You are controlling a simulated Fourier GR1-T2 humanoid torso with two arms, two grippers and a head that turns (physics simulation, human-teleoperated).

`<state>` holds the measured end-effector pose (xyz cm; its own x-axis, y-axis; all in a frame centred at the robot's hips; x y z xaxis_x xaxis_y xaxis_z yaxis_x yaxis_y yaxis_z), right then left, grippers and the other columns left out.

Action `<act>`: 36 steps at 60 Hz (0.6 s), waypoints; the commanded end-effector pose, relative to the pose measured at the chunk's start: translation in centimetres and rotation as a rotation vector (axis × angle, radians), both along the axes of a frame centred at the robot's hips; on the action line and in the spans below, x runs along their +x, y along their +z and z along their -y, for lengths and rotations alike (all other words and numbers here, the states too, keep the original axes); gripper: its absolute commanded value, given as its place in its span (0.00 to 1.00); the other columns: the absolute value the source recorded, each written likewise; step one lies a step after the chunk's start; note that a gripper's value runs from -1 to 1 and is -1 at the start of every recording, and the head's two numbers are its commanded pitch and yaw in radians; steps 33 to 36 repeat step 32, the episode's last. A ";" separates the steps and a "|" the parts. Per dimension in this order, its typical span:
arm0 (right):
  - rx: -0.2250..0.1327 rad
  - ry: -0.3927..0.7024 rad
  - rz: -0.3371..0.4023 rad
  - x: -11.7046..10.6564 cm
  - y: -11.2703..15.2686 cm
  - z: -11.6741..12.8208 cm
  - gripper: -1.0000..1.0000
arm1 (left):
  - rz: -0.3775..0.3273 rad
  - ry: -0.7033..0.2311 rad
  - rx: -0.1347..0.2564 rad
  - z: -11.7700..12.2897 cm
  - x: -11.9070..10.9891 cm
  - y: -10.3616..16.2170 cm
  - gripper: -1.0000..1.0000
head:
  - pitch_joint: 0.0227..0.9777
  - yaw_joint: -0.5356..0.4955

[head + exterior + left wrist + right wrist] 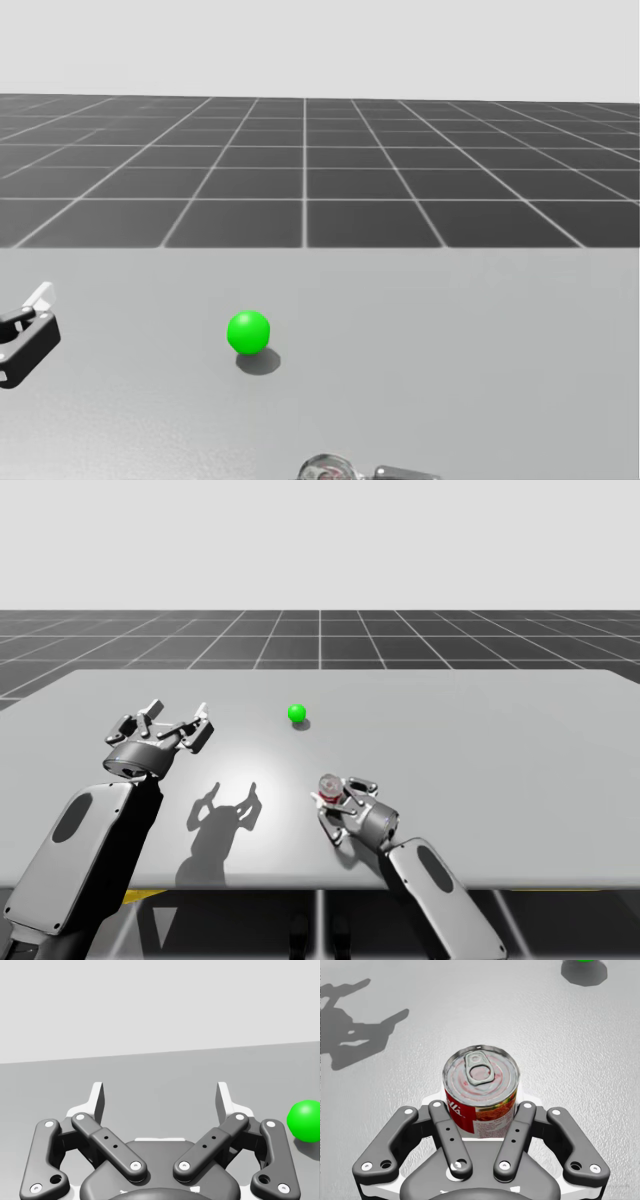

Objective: Watch the red light. When it turns green, pick up the object.

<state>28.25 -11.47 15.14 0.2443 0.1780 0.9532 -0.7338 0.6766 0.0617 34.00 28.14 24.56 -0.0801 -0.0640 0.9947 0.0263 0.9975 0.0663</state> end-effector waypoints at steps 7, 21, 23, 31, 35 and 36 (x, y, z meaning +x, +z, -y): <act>0.077 -0.125 0.162 1.9 6.3 -0.3 1.00 | 0.002 -0.001 -0.003 -0.1 0.0 0.0 0.00 | 0.43 0.49; 0.161 -0.170 0.297 2.1 12.4 -0.8 1.00 | 0.005 0.000 -0.007 -0.2 0.0 0.1 0.00 | 0.43 0.49; 0.189 -0.177 0.313 2.1 13.8 -1.0 1.00 | 0.006 0.001 -0.007 -0.2 0.0 0.1 0.00 | 0.43 0.49; 0.265 -0.174 0.372 1.4 17.3 -1.3 1.00 | 0.009 0.001 -0.008 -0.3 0.0 0.2 0.00 | 0.43 0.49; 0.269 -0.174 0.380 1.4 17.6 -1.4 1.00 | 0.010 0.001 -0.008 -0.3 0.0 0.2 0.00 | 0.43 0.49; 0.269 -0.174 0.380 1.4 17.6 -1.4 1.00 | 0.010 0.001 -0.008 -0.3 0.0 0.2 0.00 | 0.43 0.49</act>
